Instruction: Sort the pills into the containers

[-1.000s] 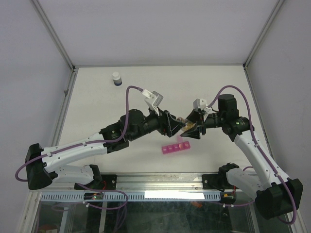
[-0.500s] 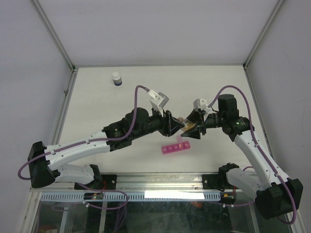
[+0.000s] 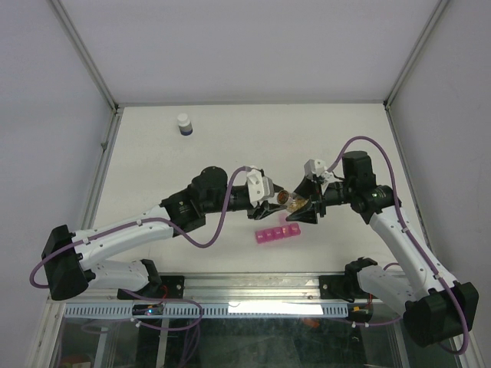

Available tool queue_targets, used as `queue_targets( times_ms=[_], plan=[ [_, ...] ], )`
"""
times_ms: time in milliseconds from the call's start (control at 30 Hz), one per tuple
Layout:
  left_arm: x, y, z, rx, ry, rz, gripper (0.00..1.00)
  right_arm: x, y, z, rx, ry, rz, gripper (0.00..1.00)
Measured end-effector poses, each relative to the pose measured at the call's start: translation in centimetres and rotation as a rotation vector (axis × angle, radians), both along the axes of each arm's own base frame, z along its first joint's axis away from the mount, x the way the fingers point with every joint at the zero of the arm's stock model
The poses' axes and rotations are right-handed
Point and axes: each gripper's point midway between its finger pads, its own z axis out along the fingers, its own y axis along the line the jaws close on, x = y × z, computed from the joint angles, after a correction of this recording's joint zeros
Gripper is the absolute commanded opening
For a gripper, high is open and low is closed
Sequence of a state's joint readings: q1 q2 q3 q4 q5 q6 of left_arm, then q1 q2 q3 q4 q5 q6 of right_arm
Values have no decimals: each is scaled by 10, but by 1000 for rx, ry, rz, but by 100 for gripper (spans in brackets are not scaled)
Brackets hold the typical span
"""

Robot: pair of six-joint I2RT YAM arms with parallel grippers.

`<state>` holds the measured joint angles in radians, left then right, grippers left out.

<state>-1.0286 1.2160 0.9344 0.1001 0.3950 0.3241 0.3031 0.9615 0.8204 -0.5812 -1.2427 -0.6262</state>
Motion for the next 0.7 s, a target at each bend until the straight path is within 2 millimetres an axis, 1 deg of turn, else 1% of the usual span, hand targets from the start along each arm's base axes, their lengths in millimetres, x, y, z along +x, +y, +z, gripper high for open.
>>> queue_targets(
  times_ms=[67, 133, 200, 233, 300, 467, 600, 700],
  plan=[
    [4, 0, -3, 11, -27, -62, 68, 1, 0, 0, 0, -1, -3, 0],
    [5, 0, -10, 28, -21, -99, 85, 5, 0, 2, 3, -20, -12, 0],
    [4, -1, -19, 46, 1, -119, 97, 7, 0, 3, 7, -32, -14, 0],
    [4, -1, -21, 49, 7, -121, 99, 8, 1, 4, 9, -36, -15, 0],
    [2, 1, -23, 34, 7, -118, 99, 9, 1, 5, 11, -42, -15, 0],
    [0, 12, -30, 3, 16, -76, 99, 9, 1, 5, 13, -48, -15, 0],
    [2, 21, -23, -47, 59, -9, 99, 9, 1, 5, 13, -48, -15, 0],
    [-1, 30, -15, -113, 153, 44, 99, 10, 1, 5, 13, -48, -16, 0]
  ],
)
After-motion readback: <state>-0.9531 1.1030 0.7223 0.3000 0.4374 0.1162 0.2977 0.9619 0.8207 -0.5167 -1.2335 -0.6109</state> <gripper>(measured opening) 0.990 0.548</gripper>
